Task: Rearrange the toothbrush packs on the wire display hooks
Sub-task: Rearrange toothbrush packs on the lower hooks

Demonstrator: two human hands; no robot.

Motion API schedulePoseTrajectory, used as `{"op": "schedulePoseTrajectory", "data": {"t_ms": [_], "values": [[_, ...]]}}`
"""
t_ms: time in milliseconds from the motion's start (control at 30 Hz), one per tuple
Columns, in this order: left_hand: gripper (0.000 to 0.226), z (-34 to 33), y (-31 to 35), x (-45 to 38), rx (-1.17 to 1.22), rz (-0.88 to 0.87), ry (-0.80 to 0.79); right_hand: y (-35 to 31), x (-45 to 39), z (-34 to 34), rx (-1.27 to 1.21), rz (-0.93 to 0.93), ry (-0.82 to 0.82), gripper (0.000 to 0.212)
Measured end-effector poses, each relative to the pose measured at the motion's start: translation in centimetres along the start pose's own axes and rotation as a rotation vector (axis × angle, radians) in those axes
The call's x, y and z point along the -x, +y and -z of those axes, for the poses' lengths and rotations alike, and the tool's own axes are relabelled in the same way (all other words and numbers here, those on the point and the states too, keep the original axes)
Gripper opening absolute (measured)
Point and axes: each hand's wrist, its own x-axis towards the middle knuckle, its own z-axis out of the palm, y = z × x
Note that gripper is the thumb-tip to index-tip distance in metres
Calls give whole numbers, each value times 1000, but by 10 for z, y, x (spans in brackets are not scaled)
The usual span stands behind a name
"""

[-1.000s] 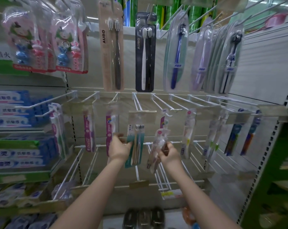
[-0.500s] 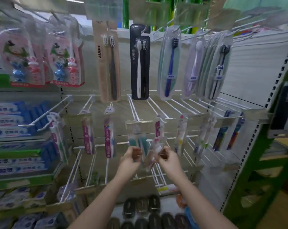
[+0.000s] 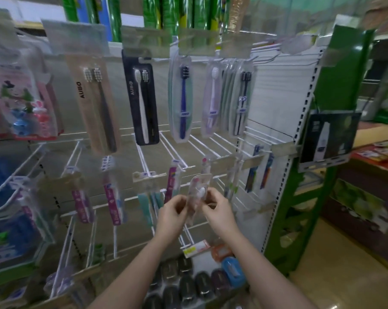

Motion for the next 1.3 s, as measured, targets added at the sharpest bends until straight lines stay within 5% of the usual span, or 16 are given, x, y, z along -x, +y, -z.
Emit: {"op": "schedulePoseTrajectory", "data": {"t_ms": [300, 733, 1167, 1300], "values": [[15, -28, 5, -4, 83, 174, -15, 5, -6, 21, 47, -161, -52, 20], [12, -75, 21, -6, 153, 325, 25, 36, -32, 69, 79, -125, -225, 20], [30, -77, 10, -32, 77, 399, 270, 52, -62, 62, 92, -90, -291, 14], [19, -66, 0, -49, 66, 484, 427, 56, -69, 55, 114, -107, -329, 17]]}}
